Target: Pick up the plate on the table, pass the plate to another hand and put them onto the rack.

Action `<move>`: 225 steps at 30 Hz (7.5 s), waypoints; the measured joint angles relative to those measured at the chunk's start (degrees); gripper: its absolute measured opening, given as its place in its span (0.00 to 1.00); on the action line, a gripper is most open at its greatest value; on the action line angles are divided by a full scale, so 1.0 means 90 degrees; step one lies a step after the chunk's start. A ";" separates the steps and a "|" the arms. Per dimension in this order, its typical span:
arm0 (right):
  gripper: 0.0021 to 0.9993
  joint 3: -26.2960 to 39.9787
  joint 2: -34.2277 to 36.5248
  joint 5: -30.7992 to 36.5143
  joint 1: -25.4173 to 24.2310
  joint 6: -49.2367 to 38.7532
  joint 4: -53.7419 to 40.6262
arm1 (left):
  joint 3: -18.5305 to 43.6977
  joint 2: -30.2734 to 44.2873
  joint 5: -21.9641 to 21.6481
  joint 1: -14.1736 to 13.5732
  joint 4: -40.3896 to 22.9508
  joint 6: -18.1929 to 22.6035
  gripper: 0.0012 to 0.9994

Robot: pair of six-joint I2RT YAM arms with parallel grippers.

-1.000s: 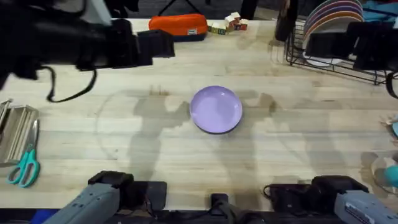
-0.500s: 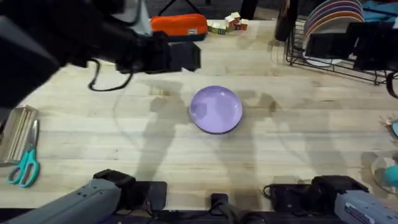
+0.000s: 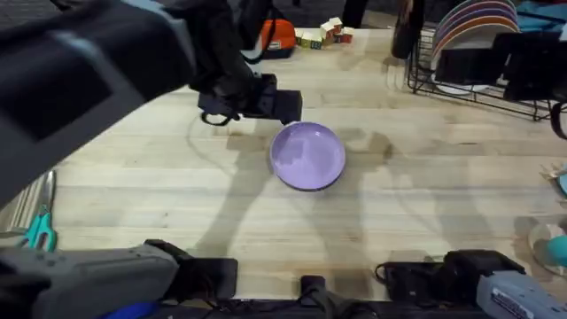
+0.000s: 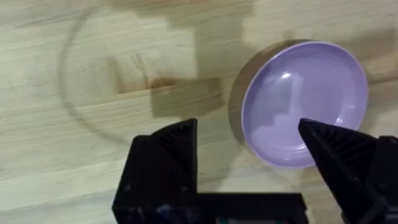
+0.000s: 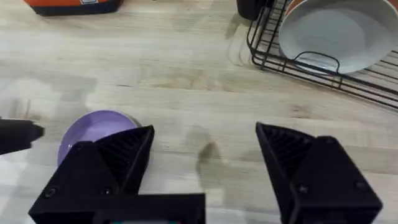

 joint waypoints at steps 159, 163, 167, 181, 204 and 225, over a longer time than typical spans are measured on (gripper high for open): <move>0.14 0.0010 0.2020 -0.1885 0.0758 0.3230 0.1689 | 0.6069 0.2336 0.1761 0.0226 -0.2400 0.1056 0.04; 0.03 0.0010 0.2019 -0.1955 0.0777 0.3229 0.1695 | 0.6069 0.2336 0.1736 0.0233 -0.2397 0.1060 0.04; 0.03 0.0012 0.2019 -0.1999 0.0782 0.3228 0.1695 | 0.6069 0.2336 0.1730 0.0245 -0.2414 0.1061 0.04; 0.03 0.0012 0.2019 -0.1888 0.0783 0.2928 0.1677 | 0.6069 0.2336 0.1791 0.0245 -0.2417 0.1097 0.91; 0.03 0.0012 0.1995 -0.0675 -0.0018 0.0926 0.1842 | 0.6069 0.2336 0.1736 0.0364 -0.2417 0.1100 0.95; 0.03 0.0012 0.0985 -0.0536 -0.1827 -0.2669 0.2654 | 0.6069 0.2336 0.1736 0.0476 -0.2419 0.1100 0.99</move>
